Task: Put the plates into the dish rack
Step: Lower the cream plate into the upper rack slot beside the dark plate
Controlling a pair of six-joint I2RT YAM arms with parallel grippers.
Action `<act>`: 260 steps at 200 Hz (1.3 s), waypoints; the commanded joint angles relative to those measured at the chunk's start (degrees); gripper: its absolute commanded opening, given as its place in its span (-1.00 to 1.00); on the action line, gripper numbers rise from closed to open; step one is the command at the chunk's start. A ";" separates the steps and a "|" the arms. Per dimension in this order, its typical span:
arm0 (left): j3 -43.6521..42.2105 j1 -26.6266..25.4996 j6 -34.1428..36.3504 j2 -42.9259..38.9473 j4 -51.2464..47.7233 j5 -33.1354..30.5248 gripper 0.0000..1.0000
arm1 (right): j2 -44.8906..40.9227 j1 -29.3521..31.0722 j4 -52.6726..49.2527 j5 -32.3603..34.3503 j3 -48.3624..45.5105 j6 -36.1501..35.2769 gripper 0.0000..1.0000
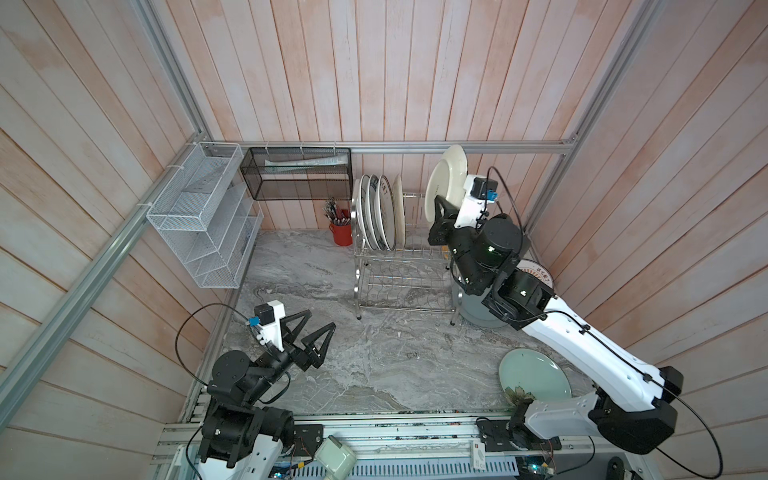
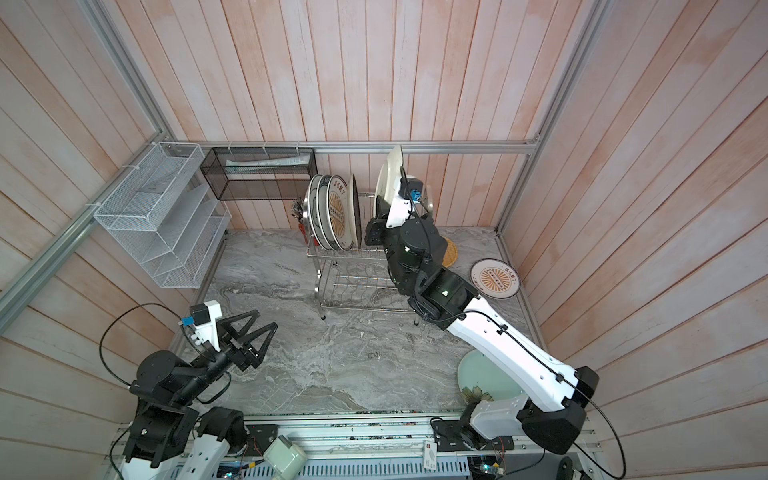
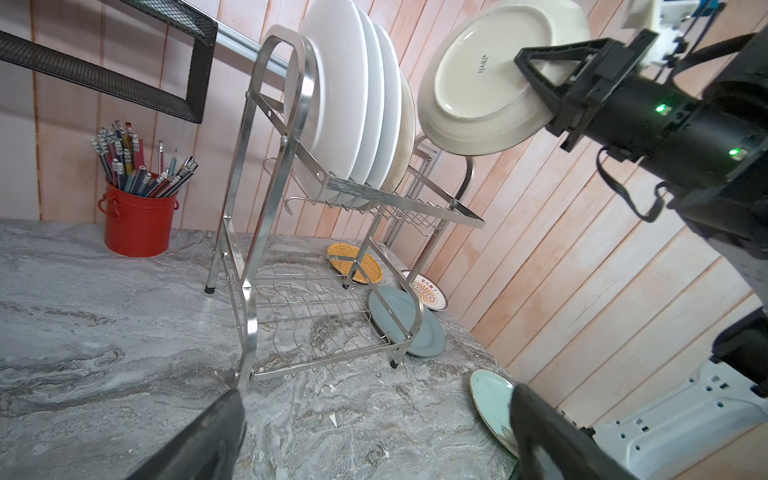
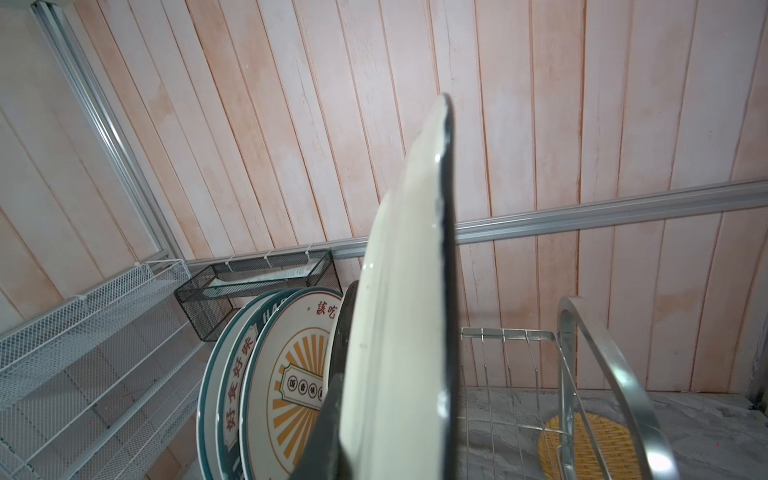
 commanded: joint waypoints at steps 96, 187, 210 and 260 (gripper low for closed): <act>-1.29 1.67 -1.09 -0.89 3.87 6.37 1.00 | 11.60 -3.54 -3.00 -3.57 12.04 6.58 -1.00; -1.40 1.77 -1.47 -0.66 3.87 6.38 1.00 | 13.30 -5.26 -4.18 -3.94 11.01 7.70 -1.00; -1.44 1.80 -1.56 -0.49 3.83 6.29 1.00 | 13.68 -5.47 -4.37 -4.13 10.84 8.24 -1.00; -1.39 1.89 -1.78 -0.69 3.78 6.29 1.00 | 15.24 -5.50 -5.29 -3.00 12.24 10.02 -1.00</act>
